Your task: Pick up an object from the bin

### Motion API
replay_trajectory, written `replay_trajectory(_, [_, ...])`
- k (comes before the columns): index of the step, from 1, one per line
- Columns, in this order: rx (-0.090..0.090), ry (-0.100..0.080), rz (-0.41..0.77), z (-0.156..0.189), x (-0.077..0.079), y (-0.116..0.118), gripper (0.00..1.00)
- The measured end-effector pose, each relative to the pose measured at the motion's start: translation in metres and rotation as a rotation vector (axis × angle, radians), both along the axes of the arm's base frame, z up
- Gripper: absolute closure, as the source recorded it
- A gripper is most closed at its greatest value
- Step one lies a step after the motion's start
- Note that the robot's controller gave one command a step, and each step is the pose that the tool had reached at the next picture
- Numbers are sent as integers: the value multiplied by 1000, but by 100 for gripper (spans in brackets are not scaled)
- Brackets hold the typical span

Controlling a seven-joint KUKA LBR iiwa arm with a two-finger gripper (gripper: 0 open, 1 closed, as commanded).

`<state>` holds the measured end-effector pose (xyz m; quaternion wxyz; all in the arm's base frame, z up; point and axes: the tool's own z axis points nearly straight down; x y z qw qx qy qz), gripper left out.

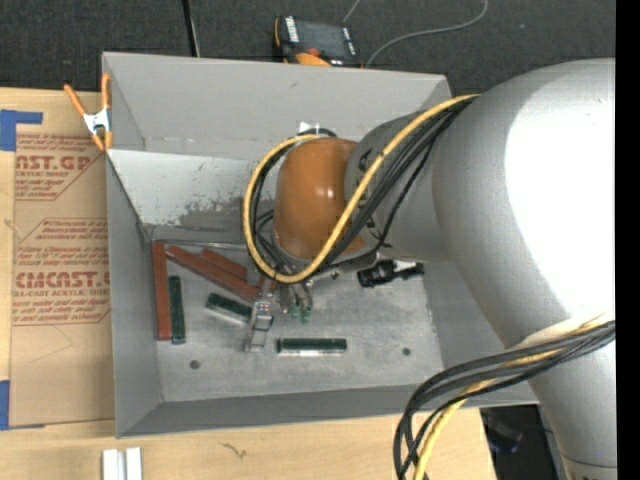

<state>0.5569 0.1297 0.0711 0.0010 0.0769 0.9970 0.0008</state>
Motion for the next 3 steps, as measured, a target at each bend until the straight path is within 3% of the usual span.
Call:
replay_trajectory(1, [0, -2, 533, -1, -3, 48, 0])
replay_trajectory(2, [0, 1, 531, -1, -3, 48, 100])
replay_trajectory(3, [-2, -10, 578, 173, -11, 56, 100])
